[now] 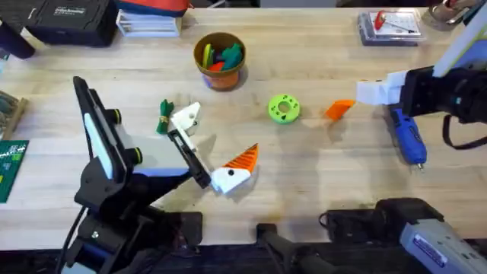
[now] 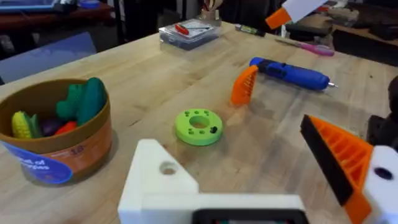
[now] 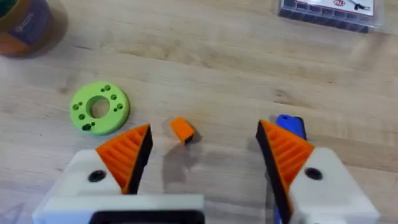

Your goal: Pick up the gripper from the table and insert it into the empty holder that is missing its gripper. Then pick up a screw, insert it into the mounting hole, and use the screwdriver to tighten it. Finally, clean up the table by picking up the vegetable and placing it into the bucket.

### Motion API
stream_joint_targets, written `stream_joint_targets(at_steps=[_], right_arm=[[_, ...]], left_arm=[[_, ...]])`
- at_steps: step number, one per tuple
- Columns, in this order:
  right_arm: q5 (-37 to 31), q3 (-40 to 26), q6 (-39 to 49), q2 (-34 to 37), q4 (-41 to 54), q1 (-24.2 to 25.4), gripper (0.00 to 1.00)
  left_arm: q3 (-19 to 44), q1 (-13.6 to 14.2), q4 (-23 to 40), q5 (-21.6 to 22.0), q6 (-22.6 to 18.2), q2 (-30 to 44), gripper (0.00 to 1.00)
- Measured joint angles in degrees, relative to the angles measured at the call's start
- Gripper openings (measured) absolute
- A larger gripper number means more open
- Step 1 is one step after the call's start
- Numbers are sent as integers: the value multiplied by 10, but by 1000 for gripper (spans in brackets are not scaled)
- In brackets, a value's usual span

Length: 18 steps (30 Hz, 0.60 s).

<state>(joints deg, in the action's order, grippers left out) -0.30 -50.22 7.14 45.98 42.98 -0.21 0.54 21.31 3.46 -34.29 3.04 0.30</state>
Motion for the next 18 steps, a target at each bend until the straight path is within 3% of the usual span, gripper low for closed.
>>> stream_joint_targets(at_steps=[18], right_arm=[[0, 0, 0, 0, 0, 0, 994]], left_arm=[[0, 3, 0, -5, 0, 0, 985]])
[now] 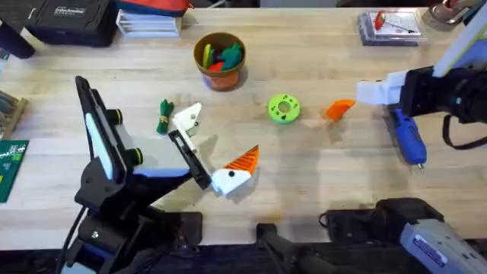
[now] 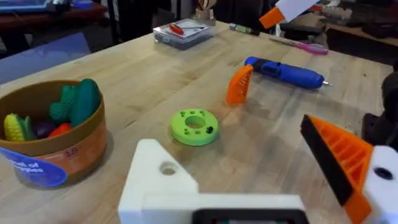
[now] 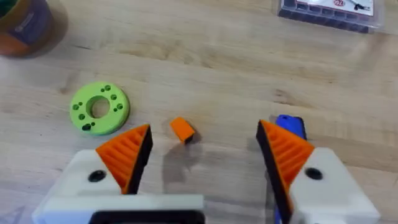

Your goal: Pick up the gripper from the table and insert it into the empty holder that is missing its gripper. Then pick up a screw, insert it into the mounting hole, and use the screwdriver to tighten it. Finally, clean up the table by picking up the vegetable and placing it into the bucket.

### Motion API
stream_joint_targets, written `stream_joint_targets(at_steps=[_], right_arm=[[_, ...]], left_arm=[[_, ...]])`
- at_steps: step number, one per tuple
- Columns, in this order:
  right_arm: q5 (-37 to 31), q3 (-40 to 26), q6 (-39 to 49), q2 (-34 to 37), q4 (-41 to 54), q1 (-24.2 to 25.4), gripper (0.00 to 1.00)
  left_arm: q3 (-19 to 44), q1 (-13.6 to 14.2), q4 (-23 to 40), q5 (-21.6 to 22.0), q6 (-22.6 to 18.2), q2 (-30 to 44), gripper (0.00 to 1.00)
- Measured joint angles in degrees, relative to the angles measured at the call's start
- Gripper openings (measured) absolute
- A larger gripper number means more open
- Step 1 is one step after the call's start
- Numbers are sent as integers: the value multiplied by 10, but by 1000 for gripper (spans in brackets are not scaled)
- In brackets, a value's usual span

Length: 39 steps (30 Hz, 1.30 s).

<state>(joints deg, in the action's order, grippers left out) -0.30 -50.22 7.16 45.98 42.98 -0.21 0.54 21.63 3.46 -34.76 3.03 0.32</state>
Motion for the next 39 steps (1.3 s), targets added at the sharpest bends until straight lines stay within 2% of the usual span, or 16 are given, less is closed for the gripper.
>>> stream_joint_targets(at_steps=[23, 29, 34, 39], right_arm=[[2, 0, 0, 0, 0, 0, 994], [60, -1, -12, 6, 25, 0, 992], [90, -9, 36, 77, 51, -12, 992], [39, -52, 84, 168, 67, -55, 992]], left_arm=[[0, 0, 0, 0, 0, 0, 985], [0, 0, 0, 0, 0, 0, 985], [0, 0, 0, 0, 0, 0, 985], [0, 0, 0, 0, 0, 0, 985]])
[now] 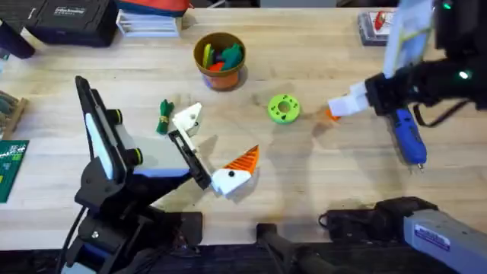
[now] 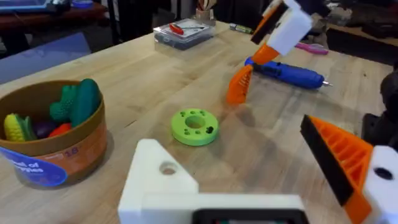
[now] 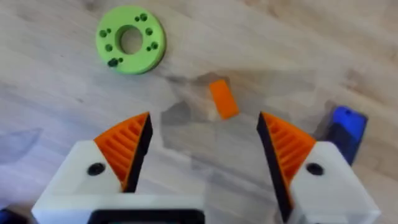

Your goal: Pick up the gripper from the table and insert it into the empty holder that is missing its gripper. Then pick up a screw, insert it into the mounting hole, and use the screwdriver to tighten it. Finally, clean up the table by picking up the vegetable and placing it into the bucket.

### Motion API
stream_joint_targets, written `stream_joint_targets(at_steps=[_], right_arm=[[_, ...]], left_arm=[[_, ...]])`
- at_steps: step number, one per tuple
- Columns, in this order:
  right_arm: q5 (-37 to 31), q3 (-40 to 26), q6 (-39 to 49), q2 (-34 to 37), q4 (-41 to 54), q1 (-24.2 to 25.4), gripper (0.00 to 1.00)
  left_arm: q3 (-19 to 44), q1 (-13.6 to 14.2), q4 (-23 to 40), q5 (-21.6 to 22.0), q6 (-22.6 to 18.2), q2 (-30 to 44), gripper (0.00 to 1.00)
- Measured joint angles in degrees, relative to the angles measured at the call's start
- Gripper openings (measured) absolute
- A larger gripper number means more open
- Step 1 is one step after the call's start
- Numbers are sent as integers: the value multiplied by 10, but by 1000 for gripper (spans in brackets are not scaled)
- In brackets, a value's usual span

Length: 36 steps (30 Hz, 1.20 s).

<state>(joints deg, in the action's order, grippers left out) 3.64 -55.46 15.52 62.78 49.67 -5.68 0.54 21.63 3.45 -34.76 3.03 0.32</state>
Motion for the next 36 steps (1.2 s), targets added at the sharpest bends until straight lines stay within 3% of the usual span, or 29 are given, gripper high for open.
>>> stream_joint_targets(at_steps=[6, 14, 20, 26, 36], right_arm=[[-77, -18, 26, 50, -2, -16, 992], [-88, -18, 44, 124, -4, -16, 984], [-88, -18, 54, 161, -14, -16, 844], [-88, -18, 56, 179, -15, -16, 786], [-88, -18, 70, 191, -8, -16, 535]], left_arm=[[0, 0, 0, 0, 0, 0, 985], [0, 0, 0, 0, 0, 0, 985], [0, 0, 0, 0, 0, 0, 985], [0, 0, 0, 0, 0, 0, 985], [0, 0, 0, 0, 0, 0, 985]])
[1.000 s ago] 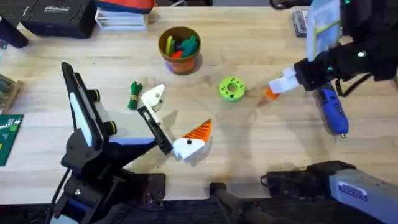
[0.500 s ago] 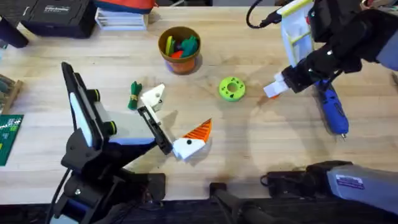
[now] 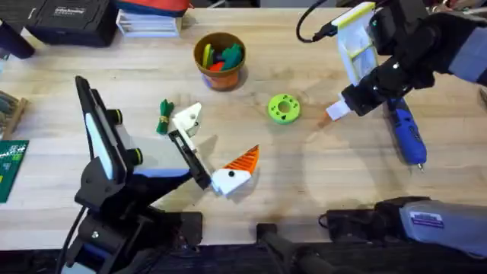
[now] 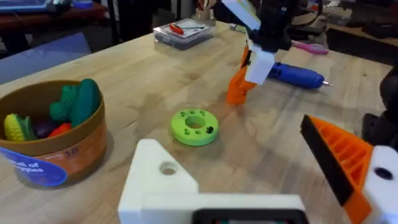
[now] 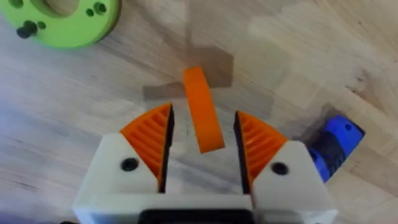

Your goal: Pick up the gripper from the table and insert it into the empty holder that is missing its gripper. Then pick up a screw, insert it into the mounting hole, and use the screwdriver to tighten it. Finally, clean up the table by picking up the vegetable and placing it into the bucket.

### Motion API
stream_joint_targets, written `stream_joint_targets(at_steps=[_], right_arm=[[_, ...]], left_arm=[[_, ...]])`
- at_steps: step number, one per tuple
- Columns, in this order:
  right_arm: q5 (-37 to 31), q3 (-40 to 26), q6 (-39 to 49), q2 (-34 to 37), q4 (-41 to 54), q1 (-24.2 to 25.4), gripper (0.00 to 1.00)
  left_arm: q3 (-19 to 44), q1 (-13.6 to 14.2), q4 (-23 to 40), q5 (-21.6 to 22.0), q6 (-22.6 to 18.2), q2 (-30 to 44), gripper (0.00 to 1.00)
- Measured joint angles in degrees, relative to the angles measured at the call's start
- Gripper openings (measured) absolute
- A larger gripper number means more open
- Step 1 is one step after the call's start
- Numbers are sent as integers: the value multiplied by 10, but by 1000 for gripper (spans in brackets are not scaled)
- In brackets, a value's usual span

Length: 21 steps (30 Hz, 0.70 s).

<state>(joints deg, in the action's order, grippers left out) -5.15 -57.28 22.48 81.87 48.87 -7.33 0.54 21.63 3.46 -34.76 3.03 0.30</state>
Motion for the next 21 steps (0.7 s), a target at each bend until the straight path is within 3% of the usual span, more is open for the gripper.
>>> stream_joint_targets(at_steps=[3, 7, 8, 14, 21], right_arm=[[0, 0, 5, 0, -1, 0, 405], [0, 0, 7, 0, -8, 0, 54], [0, 0, 7, 0, -8, 0, 21], [0, 0, 7, -35, -3, 0, 9], [0, -4, 4, -188, 31, 0, 8]], left_arm=[[0, 0, 0, 0, 0, 0, 985], [0, 0, 0, 0, 0, 0, 985], [0, 0, 0, 0, 0, 0, 985], [0, 0, 0, 0, 0, 0, 985], [0, 0, 0, 0, 0, 0, 985]])
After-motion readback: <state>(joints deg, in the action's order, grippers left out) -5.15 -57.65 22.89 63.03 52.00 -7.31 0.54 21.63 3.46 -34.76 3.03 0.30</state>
